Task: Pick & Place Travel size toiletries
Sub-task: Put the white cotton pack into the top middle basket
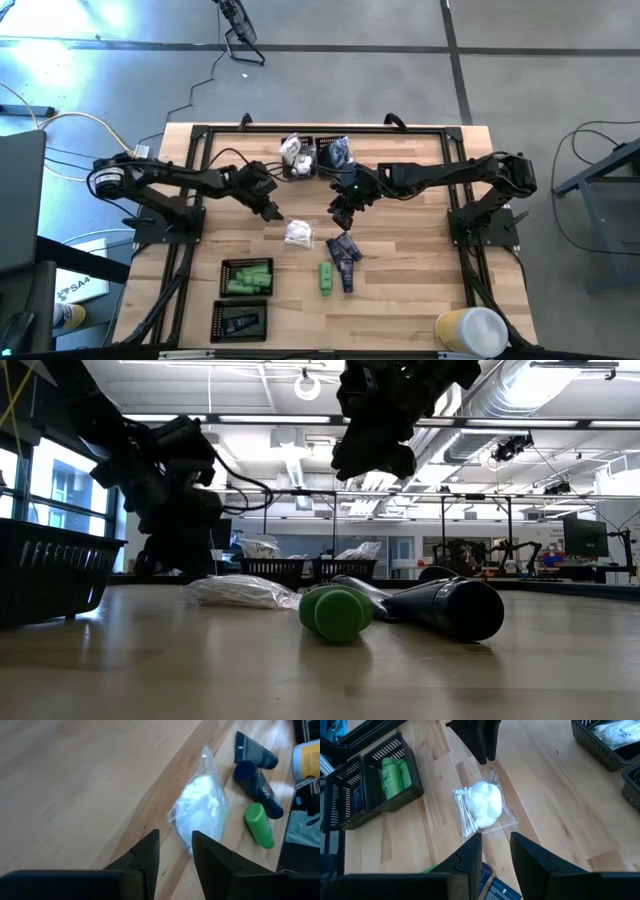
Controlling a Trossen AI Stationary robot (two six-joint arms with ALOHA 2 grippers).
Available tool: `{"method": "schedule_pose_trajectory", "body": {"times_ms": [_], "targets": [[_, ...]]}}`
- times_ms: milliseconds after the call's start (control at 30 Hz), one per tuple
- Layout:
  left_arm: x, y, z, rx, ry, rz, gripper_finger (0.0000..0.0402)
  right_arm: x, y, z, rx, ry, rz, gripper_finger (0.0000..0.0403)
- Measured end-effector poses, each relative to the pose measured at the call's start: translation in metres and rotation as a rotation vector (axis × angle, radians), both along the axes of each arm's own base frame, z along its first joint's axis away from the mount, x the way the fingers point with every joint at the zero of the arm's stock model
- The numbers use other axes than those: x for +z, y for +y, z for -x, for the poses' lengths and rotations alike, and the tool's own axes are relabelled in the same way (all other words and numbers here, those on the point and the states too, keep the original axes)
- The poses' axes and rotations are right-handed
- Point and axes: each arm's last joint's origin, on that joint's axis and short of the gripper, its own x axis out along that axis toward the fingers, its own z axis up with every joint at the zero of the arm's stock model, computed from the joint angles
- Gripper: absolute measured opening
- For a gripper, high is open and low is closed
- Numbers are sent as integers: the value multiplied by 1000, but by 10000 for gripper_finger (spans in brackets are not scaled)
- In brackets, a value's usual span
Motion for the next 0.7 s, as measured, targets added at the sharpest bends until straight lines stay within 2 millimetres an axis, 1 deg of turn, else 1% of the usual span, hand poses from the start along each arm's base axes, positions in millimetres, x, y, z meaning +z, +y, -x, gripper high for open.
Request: {"method": "schedule_pose_trajectory", "body": {"times_ms": [167,300,467,600,700], "targets": [[-10,1,-2,13,49,-1,111,0,0,0,-3,0,-4,94],[-11,1,-3,27,43,9,121,0,0,0,-3,0,-4,94],[-7,3,-7,29,-6,-6,171,0,0,0,-3,0,-4,94],[-7,3,-7,32,-5,-3,215,0,0,0,-15,1,-16,94],[-7,3,-7,47,1,13,235,0,0,0,-15,1,-17,94]]}}
